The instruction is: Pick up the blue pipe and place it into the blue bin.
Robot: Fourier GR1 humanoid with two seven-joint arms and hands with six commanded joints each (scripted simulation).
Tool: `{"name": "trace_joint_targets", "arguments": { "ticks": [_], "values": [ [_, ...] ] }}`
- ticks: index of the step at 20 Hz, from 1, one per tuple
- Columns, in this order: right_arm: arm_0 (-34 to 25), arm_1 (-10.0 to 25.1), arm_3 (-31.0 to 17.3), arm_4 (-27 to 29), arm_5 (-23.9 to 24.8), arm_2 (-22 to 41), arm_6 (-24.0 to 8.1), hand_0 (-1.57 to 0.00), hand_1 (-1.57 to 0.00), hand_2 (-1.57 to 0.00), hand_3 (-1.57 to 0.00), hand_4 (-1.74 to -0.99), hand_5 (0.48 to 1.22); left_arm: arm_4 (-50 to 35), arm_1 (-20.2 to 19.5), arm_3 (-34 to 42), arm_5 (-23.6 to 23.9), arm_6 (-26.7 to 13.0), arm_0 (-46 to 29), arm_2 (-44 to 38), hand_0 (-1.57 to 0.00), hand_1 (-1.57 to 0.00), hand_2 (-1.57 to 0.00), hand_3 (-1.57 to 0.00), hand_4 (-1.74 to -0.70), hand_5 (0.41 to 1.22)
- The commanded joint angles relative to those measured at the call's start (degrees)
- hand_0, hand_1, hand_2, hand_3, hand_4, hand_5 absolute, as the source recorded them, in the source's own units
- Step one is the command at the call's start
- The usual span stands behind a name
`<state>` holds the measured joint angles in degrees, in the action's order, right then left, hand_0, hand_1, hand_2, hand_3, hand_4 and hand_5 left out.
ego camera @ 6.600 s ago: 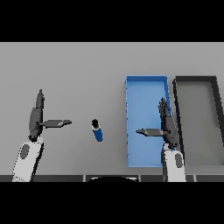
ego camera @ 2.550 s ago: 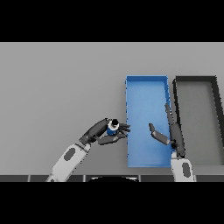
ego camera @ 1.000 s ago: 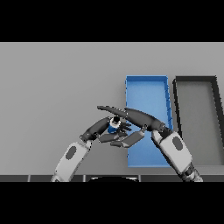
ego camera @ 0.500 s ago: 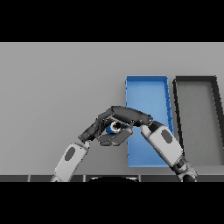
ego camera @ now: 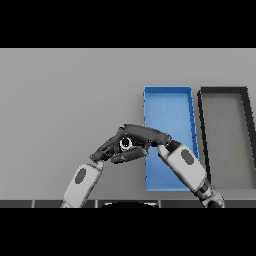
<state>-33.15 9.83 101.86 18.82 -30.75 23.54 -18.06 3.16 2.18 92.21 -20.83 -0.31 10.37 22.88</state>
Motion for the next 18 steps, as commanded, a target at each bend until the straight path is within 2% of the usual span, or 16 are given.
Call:
{"name": "trace_joint_targets", "arguments": {
  "ticks": [1,4,6,7,8,9,11,12,14,16,17,18],
  "values": [
    [0.3,-0.5,0.2,-0.7,0.5,0.4,0.9,-1.51,-1.51,-1.51,-1.46,-1.710,1.125,0.0,-0.3,-0.1,-0.5,0.3,0.6,-0.6,-1.57,-1.57,-1.57,-1.43,-1.73,1.221],
    [1.3,-1.6,1.4,-0.5,2.1,0.5,-0.3,-1.54,-1.54,-1.54,-1.52,-1.725,1.172,1.0,-0.1,0.4,0.0,1.1,0.1,-0.2,-1.57,-1.57,-1.57,-1.42,-1.73,1.221],
    [1.9,-1.9,1.8,-1.8,2.6,0.3,1.8,-1.55,-1.55,-1.55,-1.54,-1.731,1.190,3.3,-0.7,1.6,1.3,1.8,0.0,0.0,-1.57,-1.57,-1.57,-1.45,-1.72,1.221],
    [1.1,-2.5,1.0,-2.4,3.1,0.1,1.8,-1.56,-1.56,-1.56,-1.54,-1.733,1.196,4.4,-1.2,1.8,1.7,1.9,-0.1,0.0,-1.46,-1.34,-1.29,-1.17,-1.60,1.221],
    [1.9,-2.2,1.3,-2.9,3.0,0.4,1.8,-1.56,-1.56,-1.56,-1.55,-1.734,1.201,4.6,-1.5,1.1,0.3,2.4,-0.3,0.1,-1.17,-1.07,-1.03,-0.93,-1.47,1.221],
    [2.3,-1.8,1.9,-1.8,3.1,0.1,2.1,-1.56,-1.56,-1.56,-1.55,-1.736,1.205,4.0,-2.2,1.5,-1.7,3.0,-0.3,-0.2,-0.94,-0.86,-0.83,-0.75,-1.37,1.221],
    [2.8,-2.2,3.2,-1.8,3.8,0.8,-0.6,-1.56,-1.56,-1.56,-1.56,-1.738,1.211,5.8,-2.2,1.0,-3.7,3.1,-0.1,-0.2,-0.60,-0.55,-0.53,-0.48,-1.21,1.221],
    [2.8,-2.3,3.6,-1.4,4.1,0.7,-2.5,-1.57,-1.57,-1.57,-1.56,-1.738,1.213,7.3,-1.7,1.1,-3.7,2.6,-0.2,0.3,-0.48,-0.44,-0.42,-0.38,-1.14,1.132],
    [2.0,-2.9,3.3,-2.4,4.6,0.2,-3.4,-1.57,-1.57,-1.57,-1.56,-1.739,1.216,7.4,-1.6,0.3,-3.6,0.9,0.5,-0.9,-0.31,-0.28,-0.27,-0.24,-1.05,0.938],
    [2.4,-2.8,3.7,-2.9,3.9,0.1,-3.1,-1.57,-1.57,-1.57,-1.57,-1.740,1.218,6.6,-1.1,0.8,-3.3,-0.8,-0.3,-0.7,-0.20,-0.18,-0.17,-0.16,-1.00,0.770],
    [2.8,-3.1,3.7,-3.5,3.7,0.3,-1.8,-1.57,-1.57,-1.57,-1.57,-1.740,1.218,6.0,-1.3,1.0,-3.5,-1.8,-0.3,-1.2,-0.16,-0.14,-0.14,-0.12,-0.98,0.704],
    [2.5,-3.0,3.2,-3.5,3.5,0.0,-2.3,-1.57,-1.57,-1.57,-1.57,-1.740,1.219,5.5,-1.2,1.1,-3.4,-2.5,-0.9,-1.3,-0.12,-0.11,-0.11,-0.10,-0.97,0.647]
  ]
}}
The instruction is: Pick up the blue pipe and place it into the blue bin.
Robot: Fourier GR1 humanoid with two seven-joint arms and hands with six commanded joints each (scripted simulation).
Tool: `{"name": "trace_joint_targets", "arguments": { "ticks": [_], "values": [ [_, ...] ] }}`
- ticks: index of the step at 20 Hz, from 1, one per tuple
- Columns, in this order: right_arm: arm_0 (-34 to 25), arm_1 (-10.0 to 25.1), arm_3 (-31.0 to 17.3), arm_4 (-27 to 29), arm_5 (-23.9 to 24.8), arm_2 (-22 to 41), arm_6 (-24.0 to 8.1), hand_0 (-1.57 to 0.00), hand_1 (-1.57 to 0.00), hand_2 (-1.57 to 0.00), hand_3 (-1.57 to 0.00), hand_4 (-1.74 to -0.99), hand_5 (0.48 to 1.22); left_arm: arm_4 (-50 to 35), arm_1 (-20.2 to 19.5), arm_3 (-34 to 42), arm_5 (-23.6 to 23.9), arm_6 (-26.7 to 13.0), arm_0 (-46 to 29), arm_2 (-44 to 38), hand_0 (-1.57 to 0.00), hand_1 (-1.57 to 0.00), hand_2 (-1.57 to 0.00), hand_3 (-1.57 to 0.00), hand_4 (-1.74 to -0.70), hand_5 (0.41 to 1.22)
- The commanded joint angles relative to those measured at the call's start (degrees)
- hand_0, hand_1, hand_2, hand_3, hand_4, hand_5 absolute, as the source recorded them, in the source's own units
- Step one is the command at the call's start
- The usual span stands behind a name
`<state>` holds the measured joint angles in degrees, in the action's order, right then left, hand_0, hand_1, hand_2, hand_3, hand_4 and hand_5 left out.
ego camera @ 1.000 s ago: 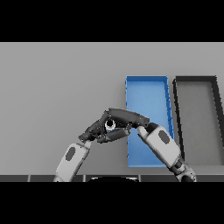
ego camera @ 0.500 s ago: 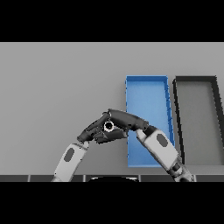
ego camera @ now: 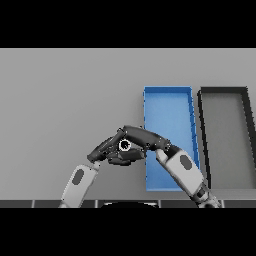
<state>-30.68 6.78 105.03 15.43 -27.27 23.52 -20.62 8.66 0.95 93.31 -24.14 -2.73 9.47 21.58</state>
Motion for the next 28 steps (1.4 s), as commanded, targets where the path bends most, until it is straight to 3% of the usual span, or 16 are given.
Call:
{"name": "trace_joint_targets", "arguments": {
  "ticks": [1,4,6,9,12,15,17,18,21,27,28],
  "values": [
    [-0.3,-0.6,-0.3,-0.2,0.0,0.1,-0.4,-1.57,-1.57,-1.57,-1.57,-1.740,1.219,-0.6,0.1,-0.1,0.0,-1.2,0.2,-0.4,-0.10,-0.09,-0.09,-0.08,-0.97,0.603],
    [-0.3,-1.7,-0.8,1.7,-0.2,-1.2,-1.1,-1.57,-1.57,-1.57,-1.57,-1.741,1.220,0.5,-0.4,-0.7,0.6,-0.4,0.6,-0.3,-0.05,-0.05,-0.04,-0.04,-0.95,0.513],
    [0.1,-2.9,-0.6,5.9,-0.2,-2.5,-2.1,-1.57,-1.57,-1.57,-1.57,-1.741,1.220,1.1,-0.3,-0.9,1.2,-0.8,0.4,0.0,-0.03,-0.03,-0.03,-0.03,-0.93,0.484],
    [-4.0,-3.8,0.3,12.7,2.3,-6.0,-9.2,-1.57,-1.57,-1.57,-1.57,-1.741,1.221,0.8,-0.8,-1.0,0.7,-0.4,0.3,0.1,-0.02,-0.01,-0.01,-0.01,-0.91,0.470],
    [-10.7,-3.5,0.4,19.2,4.8,-11.2,-14.1,-1.57,-1.57,-1.57,-1.57,-1.741,1.221,0.4,-1.3,-0.3,0.8,-0.7,-0.4,0.2,-0.01,-0.01,-0.01,-0.01,-0.91,0.450],
    [-20.7,-0.8,-2.7,26.3,6.7,-17.5,-12.1,-1.57,-1.57,-1.57,-1.57,-1.741,1.221,-0.1,-1.2,-0.2,0.2,-3.0,-0.3,0.4,0.00,0.00,0.00,0.00,-0.91,0.437],
    [-24.8,1.1,-5.7,23.6,9.8,-21.1,-9.7,-1.57,-1.57,-1.57,-1.57,-1.741,1.221,0.1,-1.4,0.3,0.3,-3.5,-0.7,0.5,0.00,0.00,0.00,0.00,-0.90,0.433],
    [-26.4,2.6,-7.1,22.4,11.3,-22.9,-9.2,-1.57,-1.57,-1.57,-1.57,-1.741,1.221,0.2,-1.0,0.0,0.5,-5.1,0.1,0.4,0.00,0.00,0.00,0.00,-0.90,0.432],
    [-29.8,5.8,-13.5,19.0,13.2,-26.9,-8.8,-1.57,-1.57,-1.57,-1.57,-1.741,1.221,0.3,-1.6,0.1,0.2,-4.2,-0.1,0.3,0.00,0.00,0.00,0.00,-0.89,0.425],
    [-26.8,11.3,-25.2,12.9,9.9,-32.5,-6.9,-1.57,-1.57,-1.57,-1.57,-1.741,1.221,1.5,-2.1,0.1,0.8,-3.0,-0.2,0.5,0.00,0.00,0.00,0.00,-0.87,0.413],
    [-25.1,11.3,-24.7,12.9,10.3,-33.1,-7.6,-1.57,-1.57,-1.57,-1.57,-1.741,1.221,1.5,-2.4,0.3,0.8,-3.1,-0.2,0.3,0.00,0.00,0.00,0.00,-0.87,0.415]
  ]
}}
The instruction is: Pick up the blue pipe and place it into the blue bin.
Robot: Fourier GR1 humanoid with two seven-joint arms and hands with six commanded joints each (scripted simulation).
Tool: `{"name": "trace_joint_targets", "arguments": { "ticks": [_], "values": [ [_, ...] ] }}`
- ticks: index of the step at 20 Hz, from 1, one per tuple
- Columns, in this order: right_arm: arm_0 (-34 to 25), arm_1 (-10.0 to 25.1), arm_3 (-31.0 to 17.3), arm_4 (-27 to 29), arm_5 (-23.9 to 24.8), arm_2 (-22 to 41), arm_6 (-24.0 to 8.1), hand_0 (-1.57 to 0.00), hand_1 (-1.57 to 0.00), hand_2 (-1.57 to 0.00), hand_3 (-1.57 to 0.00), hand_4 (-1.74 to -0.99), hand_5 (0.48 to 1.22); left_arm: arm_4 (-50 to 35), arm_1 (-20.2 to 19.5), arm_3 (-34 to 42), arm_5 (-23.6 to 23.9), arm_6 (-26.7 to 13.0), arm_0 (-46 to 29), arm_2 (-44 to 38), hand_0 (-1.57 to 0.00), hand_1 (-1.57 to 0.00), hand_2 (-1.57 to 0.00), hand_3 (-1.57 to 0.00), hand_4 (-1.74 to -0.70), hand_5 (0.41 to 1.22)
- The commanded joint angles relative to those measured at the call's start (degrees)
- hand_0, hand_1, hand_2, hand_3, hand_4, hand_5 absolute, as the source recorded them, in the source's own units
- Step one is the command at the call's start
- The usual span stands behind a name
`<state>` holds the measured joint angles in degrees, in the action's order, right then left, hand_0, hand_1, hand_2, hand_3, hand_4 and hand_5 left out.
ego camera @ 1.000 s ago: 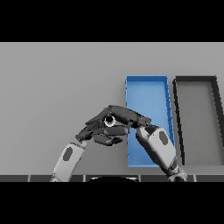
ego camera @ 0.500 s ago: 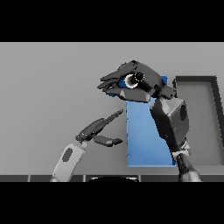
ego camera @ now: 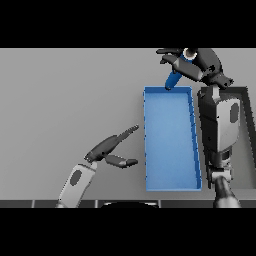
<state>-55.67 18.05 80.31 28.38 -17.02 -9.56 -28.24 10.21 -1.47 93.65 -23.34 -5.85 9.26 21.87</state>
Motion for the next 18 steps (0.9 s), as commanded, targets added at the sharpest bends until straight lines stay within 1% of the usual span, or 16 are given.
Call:
{"name": "trace_joint_targets", "arguments": {
  "ticks": [1,2,3,4,5,8,9,10,11,12,13,14,15,16,17,18],
  "values": [
    [2.2,0.1,0.2,-0.4,-0.2,-0.3,0.3,-1.57,-1.57,-1.57,-1.57,-1.741,1.221,-0.1,0.1,0.3,-0.1,-0.1,-0.4,0.3,0.00,0.00,0.00,0.00,-0.87,0.418],
    [3.3,0.5,-0.6,-1.0,-0.1,-0.9,-0.4,-1.57,-1.57,-1.57,-1.57,-1.741,1.221,0.2,0.4,-0.2,0.1,-0.5,0.1,0.3,0.00,0.00,0.00,0.00,-0.87,0.419],
    [6.0,0.4,0.1,-1.3,-0.6,-0.8,-0.7,-1.57,-1.57,-1.57,-1.57,-1.741,1.221,0.2,0.3,-0.4,-0.2,-0.3,0.2,0.4,0.00,0.00,0.00,0.00,-0.87,0.419],
    [8.2,-0.3,1.1,-1.7,-0.1,-0.5,-1.8,-1.57,-1.57,-1.57,-1.57,-1.741,1.221,0.1,0.6,-0.6,-0.1,-0.6,0.7,0.3,0.00,0.00,0.00,0.00,-0.87,0.420],
    [10.9,0.2,2.4,-1.8,-0.4,-0.7,-2.1,-1.57,-1.57,-1.57,-1.57,-1.741,1.221,-0.4,0.3,-0.7,-0.4,0.1,0.3,0.0,0.00,0.00,0.00,0.00,-0.87,0.421],
    [17.5,-0.6,4.7,-3.4,0.6,-0.2,-5.1,-1.57,-1.57,-1.57,-1.57,-1.741,1.221,-0.7,0.3,-0.5,-0.4,-0.1,-0.4,-0.1,0.00,0.00,0.00,0.00,-0.88,0.423],
    [20.2,-1.2,6.2,-3.8,1.7,0.0,-5.8,-1.57,-1.57,-1.57,-1.57,-1.741,1.221,-0.9,0.4,-0.2,-0.4,0.2,-1.1,0.1,0.00,0.00,0.00,0.00,-0.88,0.425],
    [21.9,-0.8,7.5,-4.4,2.6,0.3,-6.7,-1.57,-1.57,-1.57,-1.57,-1.741,1.221,-0.6,0.5,-0.2,-0.3,0.1,-1.3,0.4,0.00,0.00,0.00,0.00,-0.88,0.427],
    [23.5,-0.4,7.7,-5.0,3.5,1.3,-6.7,-1.57,-1.57,-1.57,-1.57,-1.741,1.221,-0.8,0.2,-0.1,-0.4,-0.5,-0.8,0.0,0.00,0.00,0.00,0.00,-0.88,0.428],
    [24.6,0.2,7.3,-5.9,6.0,3.4,-6.7,-1.57,-1.57,-1.57,-1.57,-1.741,1.221,-0.8,0.3,0.4,-0.5,0.0,-1.4,0.4,0.00,0.00,0.00,0.00,-0.88,0.427],
    [26.4,1.2,7.4,-6.8,7.8,5.3,-6.7,-1.57,-1.57,-1.57,-1.57,-1.741,1.221,-0.6,0.7,0.4,-0.4,-0.4,-1.5,0.8,0.00,0.00,0.00,0.00,-0.88,0.425],
    [27.7,2.5,7.4,-6.4,10.9,7.9,-6.7,-1.57,-1.57,-1.57,-1.51,-1.741,1.221,-0.6,0.6,0.8,-0.4,-0.4,-1.6,0.9,0.00,0.00,0.00,0.00,-0.89,0.423],
    [29.2,3.9,7.6,-5.7,12.9,9.4,-6.7,-1.57,-1.57,-1.57,-1.52,-1.741,1.221,-0.7,0.6,0.9,-0.4,-0.7,-1.5,0.8,0.00,0.00,0.00,0.00,-0.89,0.422],
    [30.3,5.0,7.5,-5.4,14.2,11.3,-6.7,-1.57,-1.57,-1.57,-1.26,-1.741,1.221,-0.6,1.3,1.0,0.1,-1.4,-1.2,1.0,0.00,0.00,0.00,0.00,-0.89,0.420],
    [31.4,6.6,7.2,-5.7,15.7,13.6,-6.7,-1.57,-1.57,-1.57,-1.13,-1.741,1.221,-0.3,0.7,0.9,0.0,-0.8,-1.8,1.0,0.00,0.00,0.00,0.00,-0.89,0.420],
    [31.5,7.4,6.1,-6.0,17.7,16.3,-6.7,-1.57,-1.57,-1.57,-1.02,-1.741,1.221,-0.3,0.2,0.8,-0.2,-0.6,-1.3,0.6,0.00,0.00,0.00,0.00,-0.88,0.420]
  ]
}}
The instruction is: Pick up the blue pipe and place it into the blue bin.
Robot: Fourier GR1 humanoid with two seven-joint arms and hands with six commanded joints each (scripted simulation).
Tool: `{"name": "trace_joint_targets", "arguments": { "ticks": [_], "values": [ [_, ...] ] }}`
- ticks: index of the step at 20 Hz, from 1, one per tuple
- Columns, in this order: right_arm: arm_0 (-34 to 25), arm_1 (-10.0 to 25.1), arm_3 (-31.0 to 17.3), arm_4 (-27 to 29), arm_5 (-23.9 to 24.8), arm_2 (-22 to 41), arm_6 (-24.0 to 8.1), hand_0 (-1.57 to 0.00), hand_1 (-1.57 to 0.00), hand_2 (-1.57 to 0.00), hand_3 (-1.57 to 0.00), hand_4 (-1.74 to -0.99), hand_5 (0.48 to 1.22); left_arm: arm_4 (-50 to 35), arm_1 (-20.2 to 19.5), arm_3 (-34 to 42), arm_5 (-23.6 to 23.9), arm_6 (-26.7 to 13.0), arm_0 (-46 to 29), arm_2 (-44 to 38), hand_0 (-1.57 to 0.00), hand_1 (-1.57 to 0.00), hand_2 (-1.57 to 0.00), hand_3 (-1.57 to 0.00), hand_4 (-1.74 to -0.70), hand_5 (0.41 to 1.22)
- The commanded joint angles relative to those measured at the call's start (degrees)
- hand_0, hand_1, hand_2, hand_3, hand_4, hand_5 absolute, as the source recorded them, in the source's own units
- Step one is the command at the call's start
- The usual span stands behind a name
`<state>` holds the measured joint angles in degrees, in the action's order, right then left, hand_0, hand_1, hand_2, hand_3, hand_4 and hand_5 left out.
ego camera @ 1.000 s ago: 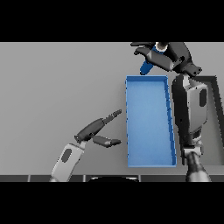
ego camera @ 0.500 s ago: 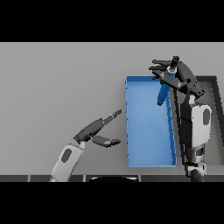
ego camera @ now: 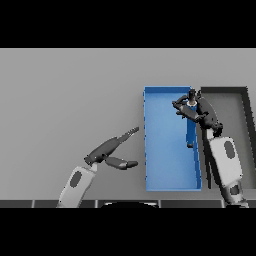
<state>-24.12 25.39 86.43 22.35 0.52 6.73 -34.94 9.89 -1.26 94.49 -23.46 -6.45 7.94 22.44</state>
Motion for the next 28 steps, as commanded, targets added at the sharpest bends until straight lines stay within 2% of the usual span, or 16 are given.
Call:
{"name": "trace_joint_targets", "arguments": {
  "ticks": [1,2,3,4,6,7,10,13,20,24,28],
  "values": [
    [0.4,1.2,-0.8,0.3,2.2,2.3,0.0,-1.57,-1.57,-1.57,-0.91,-1.741,1.221,0.0,-0.1,0.0,-0.2,0.6,-0.5,0.3,0.00,0.00,0.00,0.00,-0.88,0.421],
    [-0.1,2.8,-2.7,0.9,4.4,4.6,0.0,-1.57,-1.55,-1.57,-0.85,-1.741,1.221,-0.1,0.3,-0.5,-0.3,-0.1,0.1,0.2,0.00,0.00,0.00,0.00,-0.88,0.421],
    [-1.5,5.2,-4.6,2.8,6.3,7.3,0.2,-1.46,-1.34,-1.34,-0.79,-1.678,1.221,0.1,0.0,-0.2,-0.3,0.4,-0.2,0.3,0.00,0.00,0.00,0.00,-0.88,0.421],
    [-2.7,7.1,-5.9,4.8,7.9,10.5,0.2,-1.17,-1.07,-1.07,-0.63,-1.592,1.221,-0.1,-0.2,0.1,-0.4,0.4,-0.4,0.3,0.00,0.00,0.00,0.00,-0.88,0.422],
    [-5.4,12.6,-8.8,11.0,10.5,17.8,0.2,-0.75,-0.68,-0.68,-0.40,-1.413,1.221,-0.1,-0.3,0.1,-0.2,1.0,-0.9,0.2,0.00,0.00,0.00,0.00,-0.88,0.425],
    [-7.0,14.8,-9.1,13.1,9.0,21.2,0.2,-0.60,-0.55,-0.55,-0.32,-1.337,1.221,-0.3,-0.4,0.4,-0.1,0.6,-0.9,-0.1,0.00,0.00,0.00,0.00,-0.88,0.427],
    [-9.7,17.7,-7.3,13.2,5.6,27.8,0.6,-0.31,-0.28,-0.28,-0.16,-1.175,1.084,-0.3,-0.1,0.7,-0.3,0.1,-0.9,0.5,0.00,0.00,0.00,0.00,-0.88,0.429],
    [-10.8,19.2,-7.5,12.8,3.9,31.1,0.0,-0.16,-0.14,-0.14,-0.08,-1.083,0.934,0.2,0.3,0.5,0.2,-0.3,-1.0,0.8,0.00,0.00,0.00,0.00,-0.89,0.428],
    [-12.3,20.9,-9.4,13.3,4.2,35.8,0.0,-0.03,-0.03,-0.03,-0.02,-1.038,0.734,-0.3,0.0,1.1,-0.1,-0.2,-0.9,0.5,0.00,0.00,0.00,0.00,-0.89,0.429],
    [-13.2,21.3,-9.9,13.3,4.0,37.7,0.0,-0.01,-0.01,-0.01,-0.01,-1.022,0.672,-0.1,0.2,1.2,-0.1,-0.4,-1.4,1.0,0.00,0.00,0.00,0.00,-0.89,0.431],
    [-13.7,21.4,-10.4,13.5,3.4,38.3,0.0,-0.01,-0.01,-0.01,0.00,-1.022,0.658,-0.1,-0.6,2.0,0.1,0.0,-1.8,0.5,0.00,0.00,0.00,0.00,-0.88,0.431]
  ]
}}
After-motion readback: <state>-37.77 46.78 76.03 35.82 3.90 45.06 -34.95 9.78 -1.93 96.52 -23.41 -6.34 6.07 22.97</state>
